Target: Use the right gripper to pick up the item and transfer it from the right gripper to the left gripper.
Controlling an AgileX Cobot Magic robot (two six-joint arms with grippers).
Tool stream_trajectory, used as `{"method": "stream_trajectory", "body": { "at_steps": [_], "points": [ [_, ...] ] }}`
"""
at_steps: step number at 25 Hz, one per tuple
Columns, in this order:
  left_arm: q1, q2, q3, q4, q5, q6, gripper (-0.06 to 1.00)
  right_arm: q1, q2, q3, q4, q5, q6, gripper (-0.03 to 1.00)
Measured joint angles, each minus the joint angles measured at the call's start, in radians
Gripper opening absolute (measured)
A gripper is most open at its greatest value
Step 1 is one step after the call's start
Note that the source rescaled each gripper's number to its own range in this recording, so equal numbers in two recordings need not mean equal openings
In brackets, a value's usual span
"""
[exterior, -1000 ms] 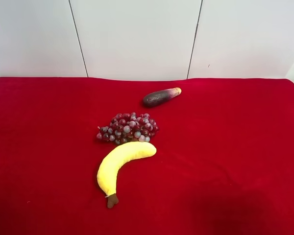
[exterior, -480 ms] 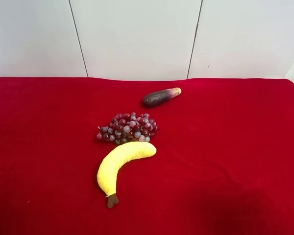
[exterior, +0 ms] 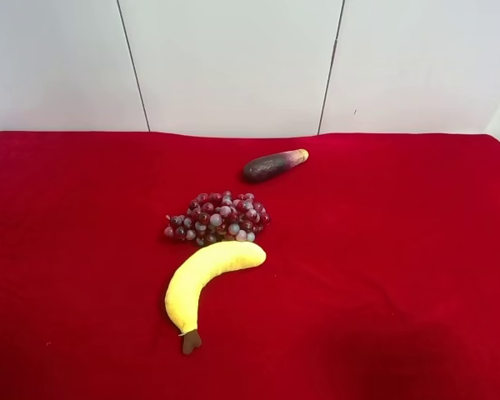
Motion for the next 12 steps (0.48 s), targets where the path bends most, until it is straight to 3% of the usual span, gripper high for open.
{"method": "stream_trajectory", "body": {
  "at_steps": [12],
  "points": [
    [0.000,0.000,0.000,0.000,0.000,0.000,1.00,0.000,0.000,0.000,0.000,0.000,0.000,0.96]
  ]
}}
